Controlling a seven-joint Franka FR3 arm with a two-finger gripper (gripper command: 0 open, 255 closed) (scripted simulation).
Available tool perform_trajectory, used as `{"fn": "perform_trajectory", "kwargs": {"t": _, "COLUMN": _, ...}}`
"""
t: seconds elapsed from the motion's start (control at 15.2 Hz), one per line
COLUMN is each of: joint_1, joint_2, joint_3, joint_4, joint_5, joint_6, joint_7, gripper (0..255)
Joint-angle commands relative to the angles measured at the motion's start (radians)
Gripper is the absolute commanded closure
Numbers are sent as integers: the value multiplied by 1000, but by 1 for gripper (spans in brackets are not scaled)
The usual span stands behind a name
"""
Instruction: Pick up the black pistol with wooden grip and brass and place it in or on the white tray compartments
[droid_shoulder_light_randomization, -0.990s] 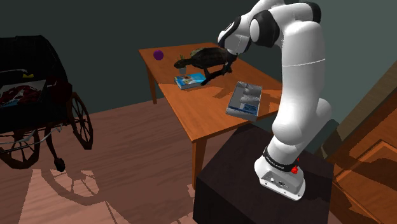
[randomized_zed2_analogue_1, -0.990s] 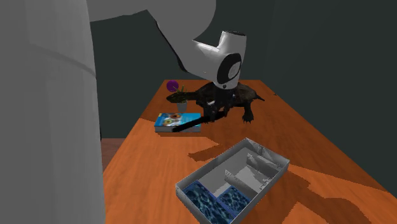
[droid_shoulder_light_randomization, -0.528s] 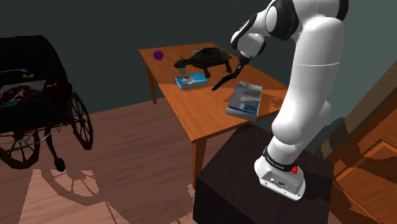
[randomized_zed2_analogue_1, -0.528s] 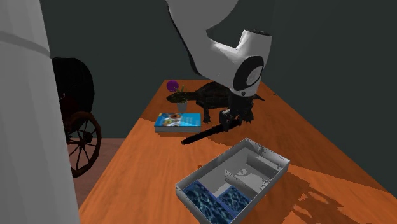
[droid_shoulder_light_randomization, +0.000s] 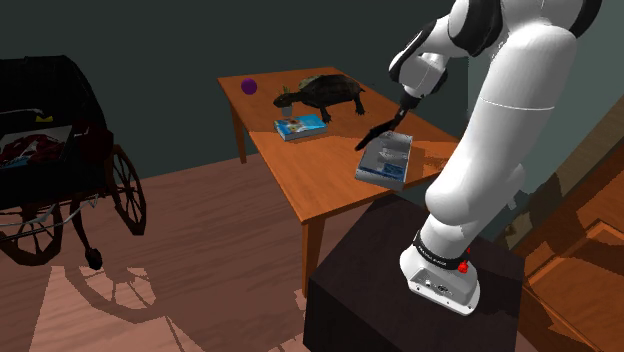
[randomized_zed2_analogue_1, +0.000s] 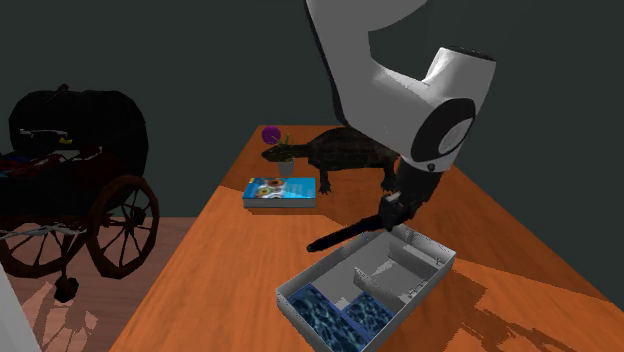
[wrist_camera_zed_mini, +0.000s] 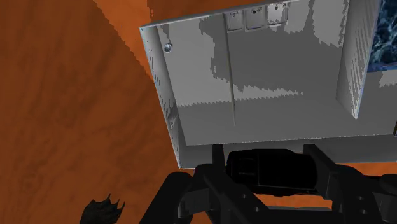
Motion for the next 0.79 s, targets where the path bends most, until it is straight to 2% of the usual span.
{"fn": "perform_trajectory", "kwargs": {"t": 0.0, "joint_1": -14, "joint_2": -43, "joint_3": -21, "joint_4": -45, "joint_5": -24, "joint_6": 5, "joint_7": -25, "gripper": 255}}
{"fn": "perform_trajectory", "kwargs": {"t": 0.2, "joint_1": -46, "joint_2": -96, "joint_3": -55, "joint_4": -98, "joint_5": -56, "joint_6": 7, "joint_7": -72, "gripper": 255}}
{"fn": "perform_trajectory", "kwargs": {"t": 0.73, "joint_1": -61, "joint_2": 9, "joint_3": -27, "joint_4": -110, "joint_5": 103, "joint_6": 79, "joint_7": -199, "gripper": 255}}
